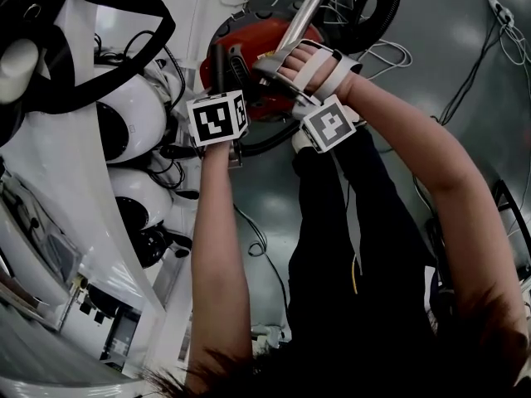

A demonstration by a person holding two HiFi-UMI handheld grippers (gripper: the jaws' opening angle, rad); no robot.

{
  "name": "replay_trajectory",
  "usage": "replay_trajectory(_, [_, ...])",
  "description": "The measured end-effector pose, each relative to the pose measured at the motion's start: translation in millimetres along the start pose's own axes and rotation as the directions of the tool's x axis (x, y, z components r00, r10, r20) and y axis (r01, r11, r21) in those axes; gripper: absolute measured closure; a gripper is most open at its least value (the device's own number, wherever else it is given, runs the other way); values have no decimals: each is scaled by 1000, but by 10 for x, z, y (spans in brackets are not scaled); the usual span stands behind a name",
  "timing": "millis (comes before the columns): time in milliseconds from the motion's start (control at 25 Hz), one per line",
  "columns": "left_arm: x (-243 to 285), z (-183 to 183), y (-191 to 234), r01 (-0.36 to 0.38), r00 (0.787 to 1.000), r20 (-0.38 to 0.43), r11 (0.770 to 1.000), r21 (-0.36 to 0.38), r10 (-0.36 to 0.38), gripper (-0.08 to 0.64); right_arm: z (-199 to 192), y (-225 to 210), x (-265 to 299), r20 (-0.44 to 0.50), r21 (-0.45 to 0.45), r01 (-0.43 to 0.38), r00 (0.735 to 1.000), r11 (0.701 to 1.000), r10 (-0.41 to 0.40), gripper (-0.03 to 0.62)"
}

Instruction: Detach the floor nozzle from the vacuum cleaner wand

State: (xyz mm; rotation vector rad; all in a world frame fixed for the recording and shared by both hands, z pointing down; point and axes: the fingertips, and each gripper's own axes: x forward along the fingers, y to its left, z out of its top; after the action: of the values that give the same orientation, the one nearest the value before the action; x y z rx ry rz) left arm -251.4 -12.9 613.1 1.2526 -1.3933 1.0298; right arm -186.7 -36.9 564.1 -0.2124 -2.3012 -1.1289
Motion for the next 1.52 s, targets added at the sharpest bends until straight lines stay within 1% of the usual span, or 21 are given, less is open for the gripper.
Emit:
replay_trajectory(120, [-19, -6, -28, 13, 1000, 27, 999, 46, -14, 449, 25, 42, 28, -10, 20, -4, 1000, 1000, 4, 349])
replay_trajectory(200, [-27, -29, -27, 0, 1000, 29, 997, 82, -3, 437, 22, 41, 36, -11, 41, 9, 1000, 999, -9, 341])
replay_trajectory(320, [-28, -68, -11, -23, 999, 29, 992, 123, 20, 382, -17, 11, 36, -31, 88, 29, 999, 996, -26, 325])
replay_trajectory(400, [-32, -94, -3, -23, 999, 34, 992, 125, 19, 362, -37, 7, 29, -40, 92, 34, 999, 995, -31, 310])
replay_trajectory(560, [-37, -113, 25, -26, 999, 45, 994, 109, 21, 333, -84, 16, 6, -53, 97, 39, 998, 995, -34, 302])
replay_trajectory(640, [-41, -107, 48, -44, 998, 52, 993, 109, 39, 314, -135, 27, -9, -76, 103, 41, 997, 994, -33, 302])
replay_trajectory(760, [-55, -94, 91, -73, 996, 66, 991, 114, 66, 258, -162, 20, -22, -88, 118, 51, 995, 992, -41, 302])
replay_trajectory(880, [-49, -103, 110, -73, 995, 74, 993, 98, 66, 251, -167, 19, -26, -94, 124, 58, 995, 991, -46, 302])
replay_trajectory(1000, [-55, -103, 130, -88, 992, 93, 992, 95, 80, 224, -174, 29, -44, -100, 131, 62, 994, 989, -49, 304])
replay_trajectory(1080, [-62, -114, 126, -93, 992, 99, 991, 93, 84, 224, -181, 45, -59, -104, 136, 62, 993, 989, -48, 305])
replay_trajectory(1160, [-81, -116, 90, -96, 991, 100, 989, 117, 84, 239, -192, 71, -76, -107, 138, 60, 993, 989, -45, 308])
replay_trajectory(1200, [-99, -120, 63, -101, 991, 100, 985, 141, 87, 263, -197, 85, -84, -108, 139, 59, 993, 989, -44, 310])
replay_trajectory(1240, [-118, -133, 36, -110, 991, 98, 979, 172, 94, 335, -199, 99, -91, -109, 142, 58, 993, 988, -43, 313])
replay_trajectory(1280, [-132, -158, 14, -119, 990, 96, 972, 204, 101, 376, -200, 114, -97, -109, 147, 56, 993, 988, -40, 316])
replay_trajectory(1320, [-138, -189, -5, -125, 990, 95, 965, 232, 106, 388, -201, 134, -100, -110, 155, 51, 993, 987, -34, 318])
replay_trajectory(1440, [-143, -236, -38, -143, 988, 100, 942, 305, 118, 386, -214, 218, -85, -114, 180, 26, 994, 983, -5, 321])
replay_trajectory(1520, [-142, -231, -47, -153, 987, 101, 930, 335, 126, 377, -230, 269, -74, -118, 168, 15, 993, 986, 5, 321])
